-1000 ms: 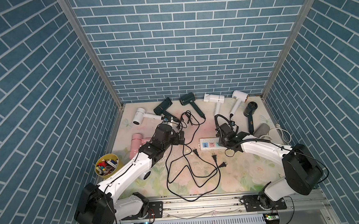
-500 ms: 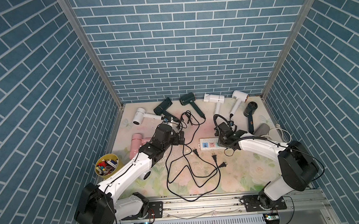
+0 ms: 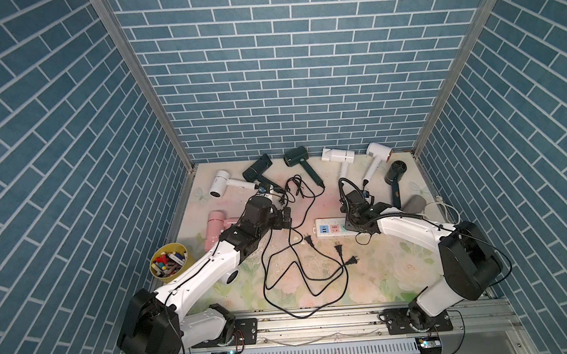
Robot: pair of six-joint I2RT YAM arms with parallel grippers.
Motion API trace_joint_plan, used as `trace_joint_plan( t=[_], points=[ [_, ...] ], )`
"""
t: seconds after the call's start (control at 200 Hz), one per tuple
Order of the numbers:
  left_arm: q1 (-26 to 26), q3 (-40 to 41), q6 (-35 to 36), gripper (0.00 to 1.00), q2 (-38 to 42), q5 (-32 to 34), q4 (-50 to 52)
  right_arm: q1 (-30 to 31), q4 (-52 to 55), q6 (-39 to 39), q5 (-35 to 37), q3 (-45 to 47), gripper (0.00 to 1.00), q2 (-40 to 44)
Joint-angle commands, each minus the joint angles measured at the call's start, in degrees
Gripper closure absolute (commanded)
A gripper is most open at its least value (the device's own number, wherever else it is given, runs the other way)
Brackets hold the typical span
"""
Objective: Charge the blow dryers
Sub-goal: Insert the plug into the socket.
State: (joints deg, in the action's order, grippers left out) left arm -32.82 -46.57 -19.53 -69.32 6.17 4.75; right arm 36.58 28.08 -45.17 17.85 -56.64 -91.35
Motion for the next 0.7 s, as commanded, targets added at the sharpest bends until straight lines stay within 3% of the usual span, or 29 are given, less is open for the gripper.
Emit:
trace_joint_plan(
  t=[0.0, 0.22, 0.42, 0.45, 0.615, 0.695],
  points=[
    [0.09, 0.6, 0.24, 0.01, 0.37, 0.02, -0.71, 0.34, 6.78, 3.07, -10.2, 1.53, 0.91, -4.49],
    [0.1, 1.23, 0.06, 0.01, 1.46, 0.24, -0.88, 0.31, 10.81, 6.15, -8.0, -2.67, 0.67, 3.68],
    [0.1, 2.15, -0.66, 0.01, 2.84, 0.37, -1.41, 0.25, 9.2, 9.2, -12.56, -3.36, 0.5, 12.1],
    [0.12, 2.4, -0.71, 0.01, 3.26, 0.36, -1.57, 0.24, 9.1, 9.54, -13.35, -3.26, 0.36, 13.44],
    [0.08, 3.97, -2.33, 0.01, 7.44, 0.01, -2.28, 0.25, 11.19, 10.1, -16.86, -1.95, 0.19, 21.72],
    [0.12, 4.57, -5.0, 0.0, 10.23, -1.36, -2.28, 0.25, 12.91, 8.83, -17.81, -0.73, 0.05, 25.16]
  ],
)
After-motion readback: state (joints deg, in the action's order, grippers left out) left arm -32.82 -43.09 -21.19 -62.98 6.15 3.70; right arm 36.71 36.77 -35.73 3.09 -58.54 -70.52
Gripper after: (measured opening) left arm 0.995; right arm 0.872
